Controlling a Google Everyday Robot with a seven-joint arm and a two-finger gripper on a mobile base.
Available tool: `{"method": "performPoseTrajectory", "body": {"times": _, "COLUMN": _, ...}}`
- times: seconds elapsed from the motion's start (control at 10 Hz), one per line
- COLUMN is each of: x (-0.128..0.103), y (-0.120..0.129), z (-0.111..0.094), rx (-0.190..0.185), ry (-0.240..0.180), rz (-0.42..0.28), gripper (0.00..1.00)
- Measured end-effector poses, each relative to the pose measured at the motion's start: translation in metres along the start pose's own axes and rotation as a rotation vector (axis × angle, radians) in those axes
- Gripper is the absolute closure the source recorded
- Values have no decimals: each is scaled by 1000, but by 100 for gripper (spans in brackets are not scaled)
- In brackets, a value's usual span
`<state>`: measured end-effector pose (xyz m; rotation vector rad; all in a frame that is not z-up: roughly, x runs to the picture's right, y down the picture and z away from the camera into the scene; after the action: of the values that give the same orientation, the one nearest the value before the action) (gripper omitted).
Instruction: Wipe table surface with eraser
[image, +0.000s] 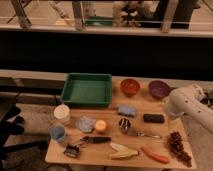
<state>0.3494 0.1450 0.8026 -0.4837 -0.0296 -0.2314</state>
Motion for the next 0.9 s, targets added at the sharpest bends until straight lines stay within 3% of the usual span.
{"method": "performPoseTrajectory", "body": {"times": 0.3, "x": -9, "y": -16, "z": 0, "rx": 20, "ry": -20, "rz": -23, "gripper": 20}}
{"method": "performPoseTrajectory", "body": {"times": 0.9, "x": -19, "y": -20, "z": 17, "rx": -4, "ry": -101, "rz": 7, "gripper": 20}}
